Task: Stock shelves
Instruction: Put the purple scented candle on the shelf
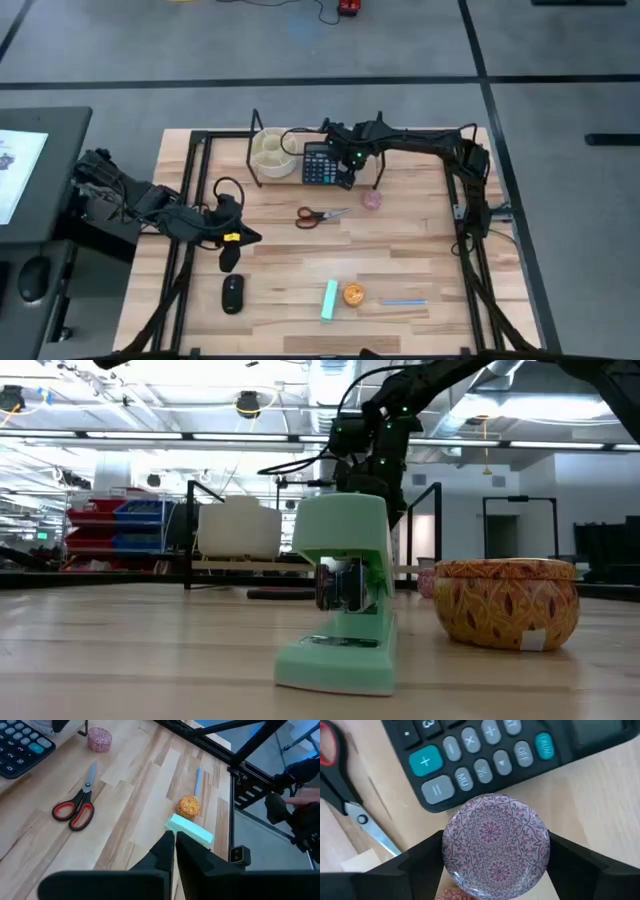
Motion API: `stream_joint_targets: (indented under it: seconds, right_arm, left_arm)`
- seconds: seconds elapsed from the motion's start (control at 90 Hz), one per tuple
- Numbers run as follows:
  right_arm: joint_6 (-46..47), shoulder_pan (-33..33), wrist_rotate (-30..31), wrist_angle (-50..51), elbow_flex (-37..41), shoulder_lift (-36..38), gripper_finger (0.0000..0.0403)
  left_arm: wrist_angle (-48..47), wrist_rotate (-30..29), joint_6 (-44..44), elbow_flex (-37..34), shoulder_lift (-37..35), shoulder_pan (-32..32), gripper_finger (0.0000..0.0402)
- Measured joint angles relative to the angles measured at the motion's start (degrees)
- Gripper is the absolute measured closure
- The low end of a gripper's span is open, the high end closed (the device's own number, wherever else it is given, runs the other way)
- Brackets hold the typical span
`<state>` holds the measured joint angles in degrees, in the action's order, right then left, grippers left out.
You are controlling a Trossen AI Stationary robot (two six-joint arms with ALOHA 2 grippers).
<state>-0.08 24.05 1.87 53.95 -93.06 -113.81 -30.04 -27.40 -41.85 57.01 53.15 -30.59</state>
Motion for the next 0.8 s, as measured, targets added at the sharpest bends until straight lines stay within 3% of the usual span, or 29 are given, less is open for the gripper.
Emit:
stream_joint_targets:
  seconds: [0.622, 0.8]
  right_arm:
    - [3.00, 0.07, 1.48, -1.46, -0.02, 0.08, 0.0115]
    - [2.60, 0.07, 2.81, -2.10, -0.02, 0.08, 0.0077]
  left_arm:
    - [0.02, -0.15, -0.28, 0.00, 0.00, 0.00, 0.0402]
    - [0.00, -0.17, -0.39, 0.00, 0.00, 0.00, 0.0402]
